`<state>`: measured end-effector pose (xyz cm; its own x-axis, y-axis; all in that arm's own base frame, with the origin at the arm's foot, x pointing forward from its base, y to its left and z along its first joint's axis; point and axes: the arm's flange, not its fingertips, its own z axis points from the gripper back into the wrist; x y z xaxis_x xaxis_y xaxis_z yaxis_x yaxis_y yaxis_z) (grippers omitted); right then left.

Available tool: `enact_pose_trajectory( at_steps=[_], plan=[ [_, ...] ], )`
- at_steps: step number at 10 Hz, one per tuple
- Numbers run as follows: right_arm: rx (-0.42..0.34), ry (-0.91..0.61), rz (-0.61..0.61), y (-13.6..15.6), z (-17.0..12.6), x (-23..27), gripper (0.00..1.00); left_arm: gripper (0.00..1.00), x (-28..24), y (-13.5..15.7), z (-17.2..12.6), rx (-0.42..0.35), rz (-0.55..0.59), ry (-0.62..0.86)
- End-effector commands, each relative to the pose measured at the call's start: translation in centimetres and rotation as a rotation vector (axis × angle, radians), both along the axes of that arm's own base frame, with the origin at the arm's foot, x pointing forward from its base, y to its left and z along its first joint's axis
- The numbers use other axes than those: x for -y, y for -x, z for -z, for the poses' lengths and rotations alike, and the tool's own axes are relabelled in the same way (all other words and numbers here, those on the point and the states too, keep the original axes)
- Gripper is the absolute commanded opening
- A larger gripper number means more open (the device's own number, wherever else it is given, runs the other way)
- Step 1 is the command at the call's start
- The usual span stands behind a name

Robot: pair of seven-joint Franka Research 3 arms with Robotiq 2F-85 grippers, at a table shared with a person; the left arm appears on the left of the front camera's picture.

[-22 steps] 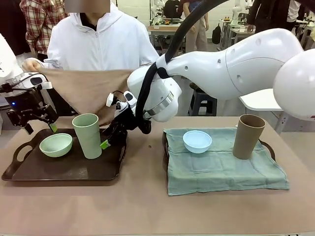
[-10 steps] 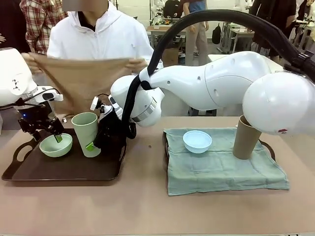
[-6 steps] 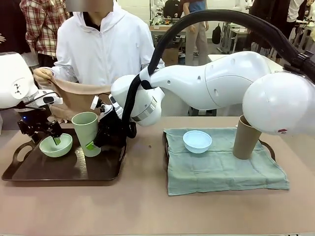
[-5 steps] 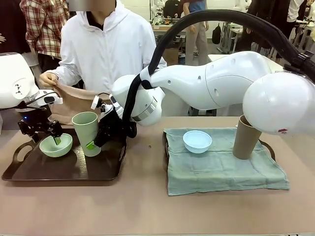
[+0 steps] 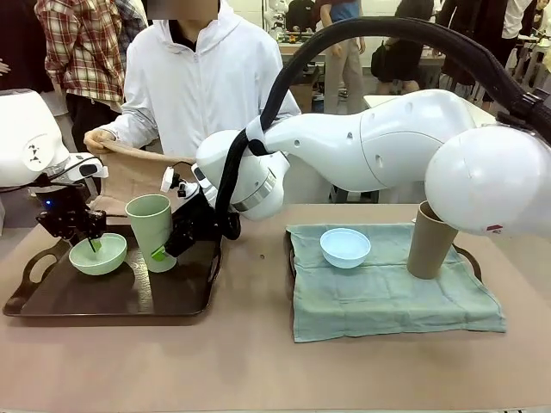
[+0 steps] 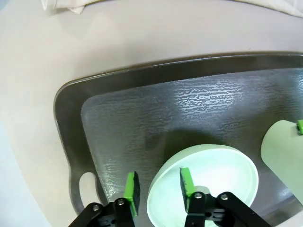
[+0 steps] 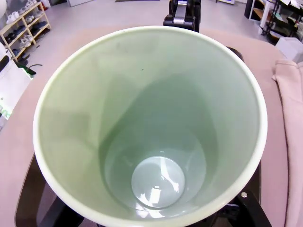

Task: Set up a tray with a mat and arrange the tableware.
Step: Pick up the Picnic Bowl and Reusable plastic cup from the Handle tray in front of the human's position and hold them in the air.

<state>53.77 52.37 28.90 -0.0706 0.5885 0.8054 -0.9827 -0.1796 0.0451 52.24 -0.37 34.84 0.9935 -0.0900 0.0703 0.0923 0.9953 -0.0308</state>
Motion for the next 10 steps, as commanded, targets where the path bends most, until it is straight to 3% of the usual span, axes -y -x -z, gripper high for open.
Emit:
enact_pose_trajectory(
  at_steps=[1, 2, 3, 4, 6, 7, 8, 9, 10],
  plan=[
    [0.006, -0.029, -0.012, -0.1, -0.1, 0.0, 0.21, 0.09, -0.1, -0.4, 0.2, 0.003, -0.015, -0.024],
    [0.006, -0.03, -0.013, -0.1, -0.1, 0.0, 0.0, 0.0, -0.2, -0.5, 0.2, 0.001, -0.014, -0.025],
    [0.006, -0.029, -0.012, -0.1, 0.0, 0.1, 0.21, 0.0, -0.1, -0.4, 0.3, -0.001, -0.014, -0.026],
    [0.009, -0.029, -0.012, -0.1, -0.1, 0.1, 0.0, 0.0, -0.2, -0.5, 0.2, 0.001, -0.014, -0.029],
    [0.009, -0.029, -0.018, 0.0, -0.1, 0.1, 0.0, 0.0, -0.4, -0.5, 0.2, -0.002, -0.01, -0.025],
    [0.008, -0.032, -0.019, 0.0, 0.0, 0.2, 0.21, 0.0, -0.4, -0.6, 0.4, -0.007, -0.009, -0.024],
    [0.008, -0.034, -0.019, 0.0, -0.1, 0.2, 0.21, 0.0, -0.4, -0.6, 0.4, -0.009, -0.005, -0.026],
    [0.005, -0.034, 0.004, 0.1, -0.4, 0.4, 0.0, 0.0, -0.4, -0.4, 0.2, -0.016, 0.0, -0.026],
    [-0.003, -0.047, -0.015, 1.2, -2.5, 0.8, 0.0, 0.0, -0.5, 0.1, -0.9, -0.035, -0.003, -0.005]
  ],
)
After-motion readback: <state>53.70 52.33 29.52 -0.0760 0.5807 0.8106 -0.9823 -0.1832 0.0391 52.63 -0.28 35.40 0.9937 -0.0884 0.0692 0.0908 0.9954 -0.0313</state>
